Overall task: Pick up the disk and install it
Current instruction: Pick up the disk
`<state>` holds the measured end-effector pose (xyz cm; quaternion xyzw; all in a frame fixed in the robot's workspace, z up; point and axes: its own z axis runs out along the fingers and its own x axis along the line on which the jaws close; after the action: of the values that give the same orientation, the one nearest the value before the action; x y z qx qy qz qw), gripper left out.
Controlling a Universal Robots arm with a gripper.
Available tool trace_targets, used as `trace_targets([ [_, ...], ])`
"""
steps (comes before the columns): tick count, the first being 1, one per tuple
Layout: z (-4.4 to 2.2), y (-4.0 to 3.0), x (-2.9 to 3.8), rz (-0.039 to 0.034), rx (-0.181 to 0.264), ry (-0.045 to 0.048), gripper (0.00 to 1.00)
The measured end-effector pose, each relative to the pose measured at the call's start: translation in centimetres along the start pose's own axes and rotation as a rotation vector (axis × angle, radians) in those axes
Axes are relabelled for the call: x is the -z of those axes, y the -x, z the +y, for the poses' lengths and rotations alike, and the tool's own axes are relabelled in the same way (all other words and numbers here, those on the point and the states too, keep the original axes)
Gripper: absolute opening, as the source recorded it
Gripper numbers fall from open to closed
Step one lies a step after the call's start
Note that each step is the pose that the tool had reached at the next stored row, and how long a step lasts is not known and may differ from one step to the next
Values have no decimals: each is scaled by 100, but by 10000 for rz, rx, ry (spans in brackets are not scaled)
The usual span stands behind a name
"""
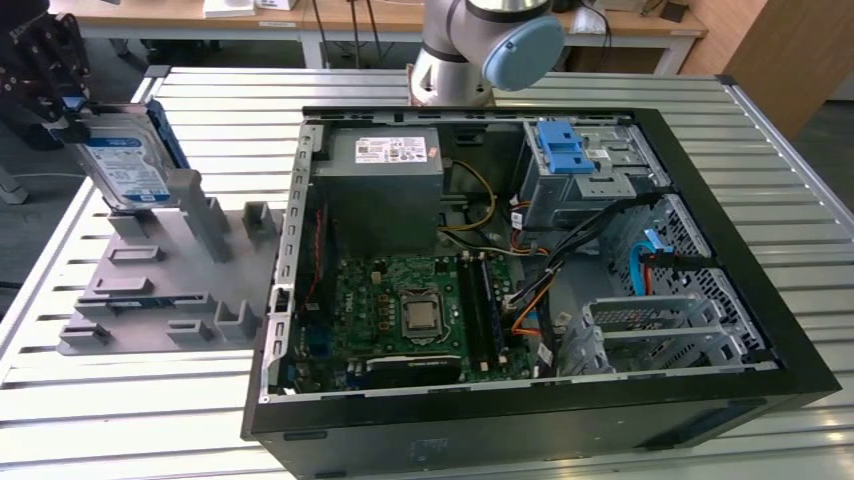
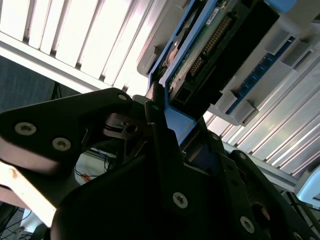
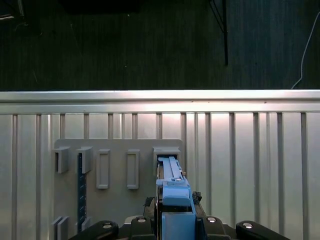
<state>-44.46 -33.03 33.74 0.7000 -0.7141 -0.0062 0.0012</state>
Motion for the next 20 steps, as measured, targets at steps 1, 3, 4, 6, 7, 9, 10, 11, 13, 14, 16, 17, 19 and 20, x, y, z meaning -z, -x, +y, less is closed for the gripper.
trace_targets([
  [1, 1, 0, 6, 1, -1, -1, 36],
  [3, 2, 1, 17, 1, -1, -1, 36],
  [4, 2, 1, 22, 1, -2, -3, 36],
  [6, 2, 1, 30, 1, -1, -3, 36],
  [7, 2, 1, 34, 1, -1, -2, 36],
  [9, 2, 1, 40, 1, -1, -3, 36],
  [10, 2, 1, 44, 1, -1, -2, 36],
  [11, 2, 1, 46, 1, -2, -2, 36],
  [13, 2, 1, 51, 0, -1, -3, 36],
  [14, 2, 1, 53, 1, -1, -3, 36],
  [16, 2, 1, 56, 1, -1, -3, 36],
  [17, 2, 1, 64, 1, -1, -2, 36],
  [19, 3, 1, 72, 1, -1, -2, 36],
  [20, 3, 1, 73, 0, -1, -3, 36],
])
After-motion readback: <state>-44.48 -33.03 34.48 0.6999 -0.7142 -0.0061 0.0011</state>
